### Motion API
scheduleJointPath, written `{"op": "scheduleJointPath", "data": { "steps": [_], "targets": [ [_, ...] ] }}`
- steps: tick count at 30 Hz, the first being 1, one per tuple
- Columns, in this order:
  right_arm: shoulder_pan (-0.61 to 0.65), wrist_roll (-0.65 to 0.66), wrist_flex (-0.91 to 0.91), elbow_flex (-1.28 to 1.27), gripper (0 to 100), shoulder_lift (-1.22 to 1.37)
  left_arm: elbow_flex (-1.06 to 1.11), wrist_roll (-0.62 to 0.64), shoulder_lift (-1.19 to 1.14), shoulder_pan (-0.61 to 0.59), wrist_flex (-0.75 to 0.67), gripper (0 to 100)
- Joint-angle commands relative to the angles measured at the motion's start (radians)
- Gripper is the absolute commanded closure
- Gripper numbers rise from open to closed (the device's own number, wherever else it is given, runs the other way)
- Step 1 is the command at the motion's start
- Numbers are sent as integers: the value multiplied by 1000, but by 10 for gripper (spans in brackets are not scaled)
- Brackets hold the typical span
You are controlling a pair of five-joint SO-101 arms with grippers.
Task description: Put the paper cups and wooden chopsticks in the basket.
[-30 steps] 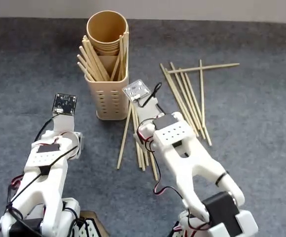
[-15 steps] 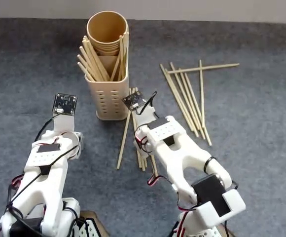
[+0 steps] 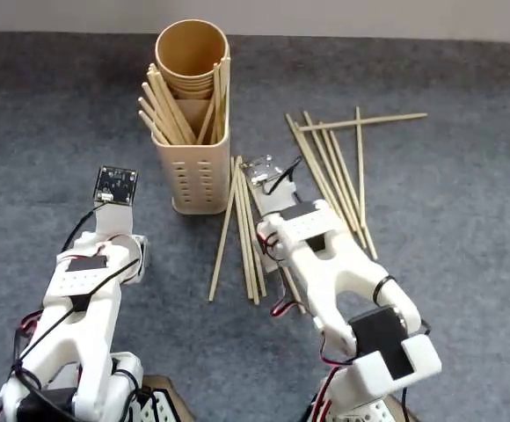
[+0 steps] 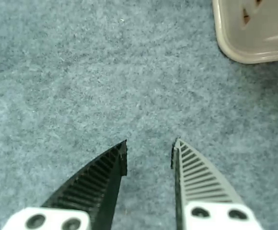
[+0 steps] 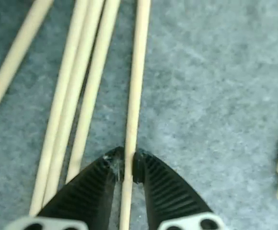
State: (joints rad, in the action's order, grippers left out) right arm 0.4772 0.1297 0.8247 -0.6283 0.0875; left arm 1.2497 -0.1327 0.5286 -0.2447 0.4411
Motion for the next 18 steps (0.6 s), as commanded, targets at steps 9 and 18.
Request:
{"op": "scheduleJointPath", "data": {
  "steps": [9, 18],
  "targets": [
    [-50, -52, 62, 398, 994, -723, -5, -3, 15, 16, -14, 822],
    [91, -52, -418, 484, 994, -634, -4, -3, 15, 16, -14, 822]
  ]
}}
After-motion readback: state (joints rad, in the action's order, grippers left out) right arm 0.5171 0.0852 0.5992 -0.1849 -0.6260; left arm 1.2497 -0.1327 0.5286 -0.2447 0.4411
